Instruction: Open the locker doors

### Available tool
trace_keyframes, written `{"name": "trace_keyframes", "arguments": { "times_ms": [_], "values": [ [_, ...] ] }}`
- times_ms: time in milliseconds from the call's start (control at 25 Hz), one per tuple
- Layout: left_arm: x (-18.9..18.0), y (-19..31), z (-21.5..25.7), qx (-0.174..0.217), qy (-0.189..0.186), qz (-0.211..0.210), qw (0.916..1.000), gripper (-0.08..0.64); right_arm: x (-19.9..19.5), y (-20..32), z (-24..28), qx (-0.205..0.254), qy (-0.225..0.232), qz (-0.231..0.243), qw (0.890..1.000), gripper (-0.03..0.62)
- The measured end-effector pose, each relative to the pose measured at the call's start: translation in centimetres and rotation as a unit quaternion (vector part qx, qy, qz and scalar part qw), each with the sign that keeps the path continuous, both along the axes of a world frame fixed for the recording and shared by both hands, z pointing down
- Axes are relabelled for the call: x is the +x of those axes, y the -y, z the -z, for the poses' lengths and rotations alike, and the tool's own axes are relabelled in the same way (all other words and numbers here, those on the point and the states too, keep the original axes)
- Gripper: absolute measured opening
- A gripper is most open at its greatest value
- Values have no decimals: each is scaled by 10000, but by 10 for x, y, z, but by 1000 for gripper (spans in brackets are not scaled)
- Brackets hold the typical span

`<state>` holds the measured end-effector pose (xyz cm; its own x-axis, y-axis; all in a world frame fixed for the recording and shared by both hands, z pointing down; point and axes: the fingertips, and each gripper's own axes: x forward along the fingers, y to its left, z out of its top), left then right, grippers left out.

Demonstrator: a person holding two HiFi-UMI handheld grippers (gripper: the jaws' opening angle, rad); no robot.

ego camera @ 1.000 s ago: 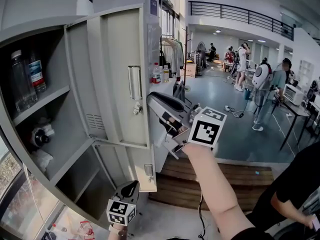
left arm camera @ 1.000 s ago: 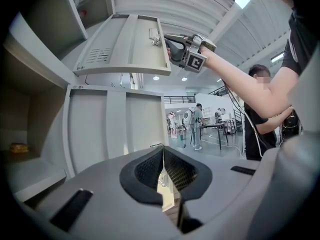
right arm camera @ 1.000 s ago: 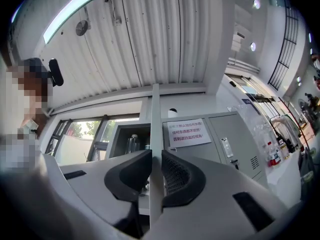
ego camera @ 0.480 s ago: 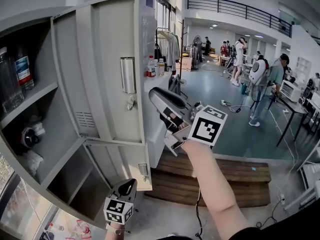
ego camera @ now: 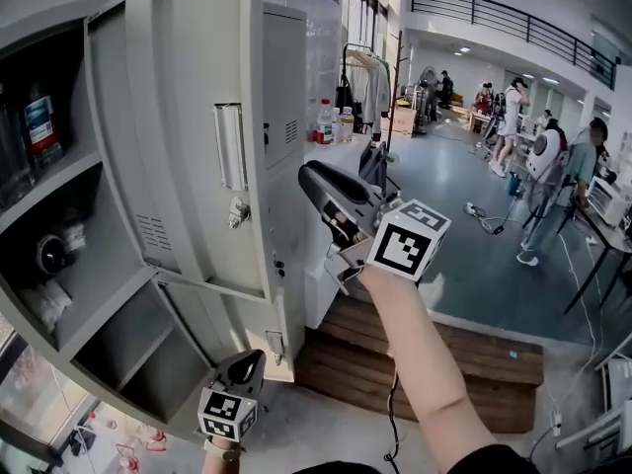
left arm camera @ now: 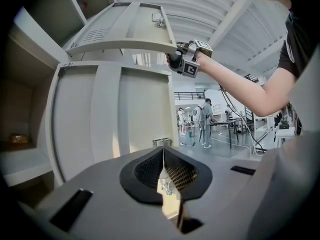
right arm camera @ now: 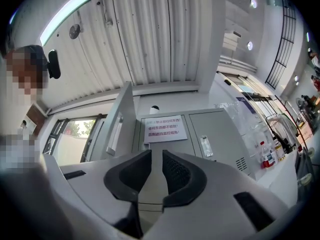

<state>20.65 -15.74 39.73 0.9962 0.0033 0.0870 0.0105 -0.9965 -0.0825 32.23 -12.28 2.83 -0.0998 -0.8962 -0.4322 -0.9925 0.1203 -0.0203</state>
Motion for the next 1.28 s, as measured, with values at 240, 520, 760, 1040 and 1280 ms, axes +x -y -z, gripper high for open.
{"name": "trace_keyframes", "arguments": {
  "times_ms": [240, 520, 760, 1040, 1280],
  "values": [
    [6, 8, 0, -37, 1, 318, 9995, 20, 40, 34, -3, -27, -39, 18, 10000, 108],
    [3, 29, 2, 31, 53, 383, 9992, 20, 76, 70, 5, 122, -103, -142, 9998, 140],
    [-6, 46, -7, 65, 234, 514, 9984, 20, 104, 113, 10, 15, -15, -55, 10000, 183],
    [-2, 63, -5, -94, 173, 1168, 9930, 20, 140, 161, 23, -218, -169, 230, 9994, 223],
    [5, 66, -4, -215, 88, 1912, 9813, 20, 160, 206, 28, -432, -357, 593, 9967, 263]
  ]
}}
